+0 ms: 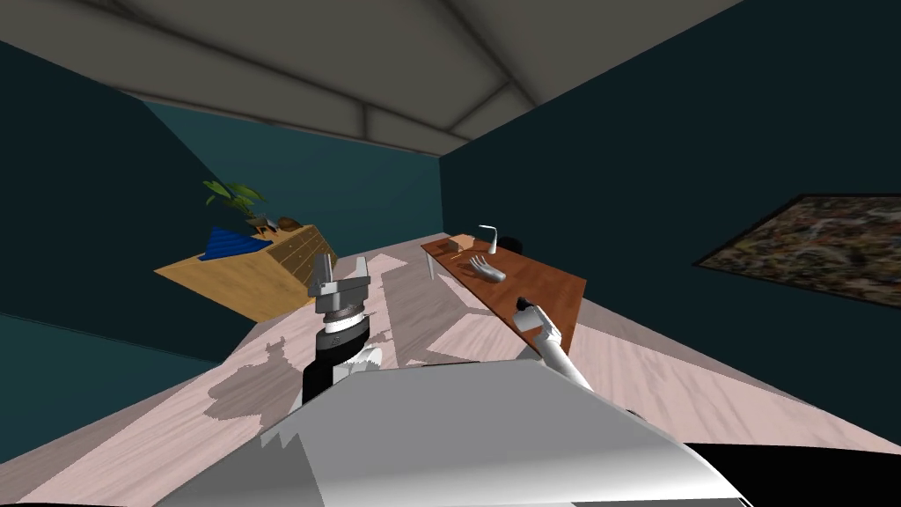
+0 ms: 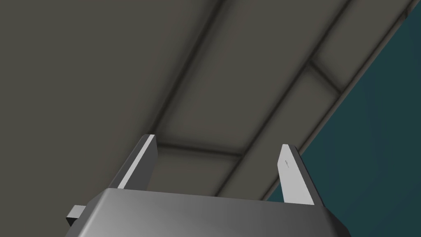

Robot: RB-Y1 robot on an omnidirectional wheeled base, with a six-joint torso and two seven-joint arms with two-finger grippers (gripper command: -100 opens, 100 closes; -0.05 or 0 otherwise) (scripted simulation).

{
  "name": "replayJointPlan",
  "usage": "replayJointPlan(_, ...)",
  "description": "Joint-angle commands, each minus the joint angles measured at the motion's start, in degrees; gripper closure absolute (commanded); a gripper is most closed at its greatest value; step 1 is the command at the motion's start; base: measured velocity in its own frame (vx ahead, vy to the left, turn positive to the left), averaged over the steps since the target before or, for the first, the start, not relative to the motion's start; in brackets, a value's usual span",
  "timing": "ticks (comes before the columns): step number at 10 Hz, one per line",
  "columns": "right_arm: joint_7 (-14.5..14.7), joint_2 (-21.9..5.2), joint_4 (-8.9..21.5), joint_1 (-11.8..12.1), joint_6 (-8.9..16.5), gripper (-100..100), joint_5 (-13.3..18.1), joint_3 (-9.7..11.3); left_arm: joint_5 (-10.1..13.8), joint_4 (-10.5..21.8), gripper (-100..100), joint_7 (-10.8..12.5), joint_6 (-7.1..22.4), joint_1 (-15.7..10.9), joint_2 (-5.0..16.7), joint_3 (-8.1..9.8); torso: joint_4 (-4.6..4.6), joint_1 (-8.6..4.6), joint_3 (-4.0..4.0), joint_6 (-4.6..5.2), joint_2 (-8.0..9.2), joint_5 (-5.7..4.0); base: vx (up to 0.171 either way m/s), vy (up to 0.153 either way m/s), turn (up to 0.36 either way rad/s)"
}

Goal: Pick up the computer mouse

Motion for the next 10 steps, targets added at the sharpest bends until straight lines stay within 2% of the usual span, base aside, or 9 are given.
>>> replayJointPlan(1, 0.22, -0.2, 2.52, -1.36, 2.86, -100, 0.76, -0.08, 0.0, 0.0, 0, 0.0, 0.0, 0.0, 0.0, 0.0, 0.0, 0.0, 0.0, 0.0, 0.0, 0.0, 0.015, -0.023, 0.159)
replayJointPlan(2, 0.22, -0.2, 2.52, -1.36, 3.24, -100, 0.76, -0.08, 0.0, 0.0, 0, 0.0, 0.0, 0.0, 0.0, 0.0, 0.0, -0.04, -0.01, 0.0, -0.01, -0.01, 0.011, -0.021, 0.028)
replayJointPlan(6, 0.45, -0.31, 8.43, -4.02, 9.55, -100, 1.87, -0.11, 0.0, 0.0, 0, 0.0, 0.0, 0.0, 0.0, 0.0, 0.0, -0.08, 0.01, 0.01, 0.02, -0.02, 0.007, -0.031, 0.127)
replayJointPlan(10, 0.23, 1.1, 13.83, -4.84, 14.02, -100, 1.74, 0.09, 0.0, 0.0, 0, 0.0, 0.0, 0.0, 0.0, 0.0, 0.0, -0.1, 0.0, 0.02, 0.01, -0.02, 0.009, -0.044, 0.109)
